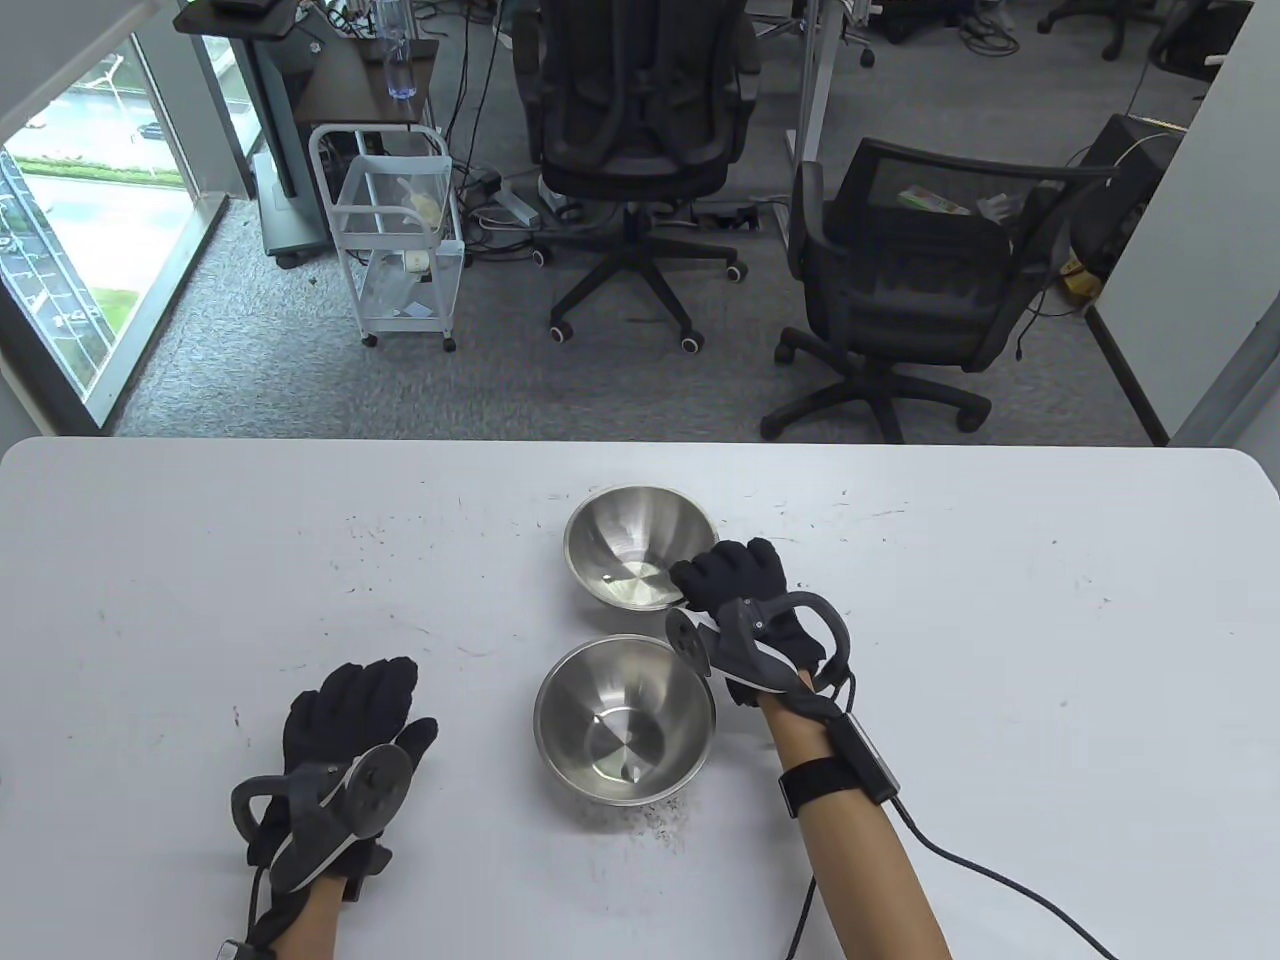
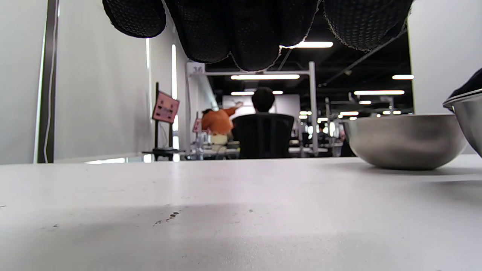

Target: Nest mixing bowl into mixing bowl

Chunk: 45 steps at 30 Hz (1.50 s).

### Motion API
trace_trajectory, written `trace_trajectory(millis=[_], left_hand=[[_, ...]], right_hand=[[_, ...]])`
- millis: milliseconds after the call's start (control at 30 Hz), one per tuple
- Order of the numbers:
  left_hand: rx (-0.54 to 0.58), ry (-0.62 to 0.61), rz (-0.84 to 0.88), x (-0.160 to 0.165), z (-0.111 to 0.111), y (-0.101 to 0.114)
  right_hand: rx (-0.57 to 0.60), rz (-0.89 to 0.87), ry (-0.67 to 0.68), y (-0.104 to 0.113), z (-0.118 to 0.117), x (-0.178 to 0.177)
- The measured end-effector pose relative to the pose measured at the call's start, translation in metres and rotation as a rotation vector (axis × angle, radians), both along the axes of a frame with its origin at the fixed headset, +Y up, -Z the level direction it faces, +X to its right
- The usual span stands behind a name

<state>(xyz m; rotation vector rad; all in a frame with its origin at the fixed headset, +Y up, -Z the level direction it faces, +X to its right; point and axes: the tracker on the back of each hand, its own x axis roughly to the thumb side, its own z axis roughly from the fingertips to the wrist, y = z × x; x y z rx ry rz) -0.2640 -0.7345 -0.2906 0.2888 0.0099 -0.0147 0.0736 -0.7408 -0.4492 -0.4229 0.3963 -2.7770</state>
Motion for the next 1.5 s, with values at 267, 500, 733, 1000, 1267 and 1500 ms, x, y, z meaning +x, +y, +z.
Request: trace_trajectory(millis=[267, 500, 733, 1000, 1267, 1500], left_hand=[[-0.005, 0.001, -0.008, 0.000, 0.000, 0.000], [-0.009, -0.002, -0.017, 0.000, -0.001, -0.001], [-0.010, -0.001, -0.010, -0.001, -0.001, -0.001], [-0.001, -0.012, -0.013, 0.002, 0.000, 0.000], [0.005, -0.024, -0.011, 0.004, 0.000, -0.001], [0.004, -0.037, -0.011, 0.006, 0.000, -0.004]], right_hand=[[0.058, 0.089, 0.054, -0.005, -0.001, -0.011], [0.157, 0.168, 0.095, -0.003, -0.002, -0.017], [0.185, 0.157, 0.089, 0.010, -0.001, -0.013], [0.223, 0.125, 0.104, 0.036, 0.024, -0.004], [0.246, 0.101, 0.134, 0.053, 0.068, 0.004], [0.263, 0.087, 0.167, 0.057, 0.112, 0.008]])
